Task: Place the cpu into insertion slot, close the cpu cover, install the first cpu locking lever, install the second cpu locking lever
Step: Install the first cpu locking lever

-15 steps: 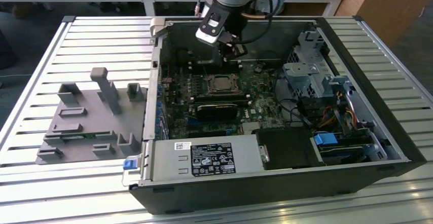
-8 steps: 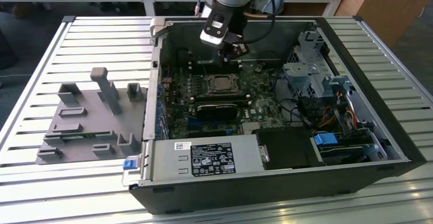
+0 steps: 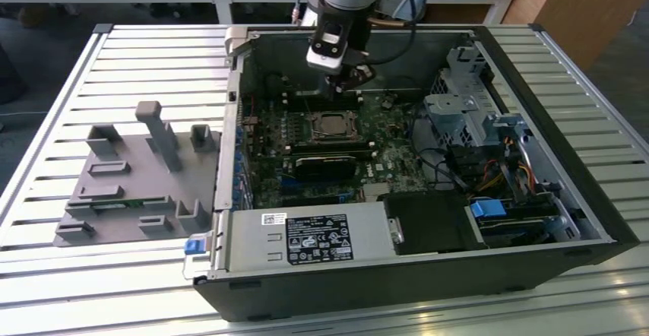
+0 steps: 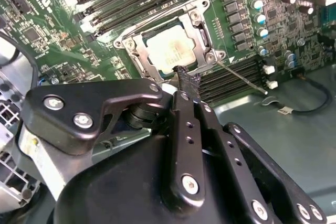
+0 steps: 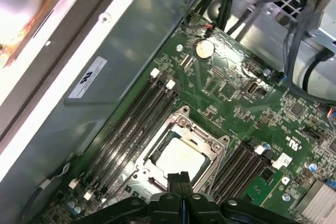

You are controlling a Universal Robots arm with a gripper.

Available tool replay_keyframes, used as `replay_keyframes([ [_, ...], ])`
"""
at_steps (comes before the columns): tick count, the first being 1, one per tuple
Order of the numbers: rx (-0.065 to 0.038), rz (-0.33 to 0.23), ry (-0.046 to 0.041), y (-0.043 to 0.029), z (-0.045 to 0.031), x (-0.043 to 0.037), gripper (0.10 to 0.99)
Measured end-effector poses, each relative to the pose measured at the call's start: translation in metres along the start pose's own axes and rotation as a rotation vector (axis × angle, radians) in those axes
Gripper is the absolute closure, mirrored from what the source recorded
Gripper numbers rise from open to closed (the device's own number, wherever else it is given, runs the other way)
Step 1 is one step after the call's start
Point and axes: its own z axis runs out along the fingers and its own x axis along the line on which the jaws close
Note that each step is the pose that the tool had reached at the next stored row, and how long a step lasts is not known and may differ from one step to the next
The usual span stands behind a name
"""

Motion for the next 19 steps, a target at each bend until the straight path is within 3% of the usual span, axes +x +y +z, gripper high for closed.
replay_keyframes([
  [6,0.001,-0.042,0.0008,0.0,0.0,0.0,0.98],
  [19,0.008,-0.227,0.0042,0.0,0.0001,0.0,0.98],
])
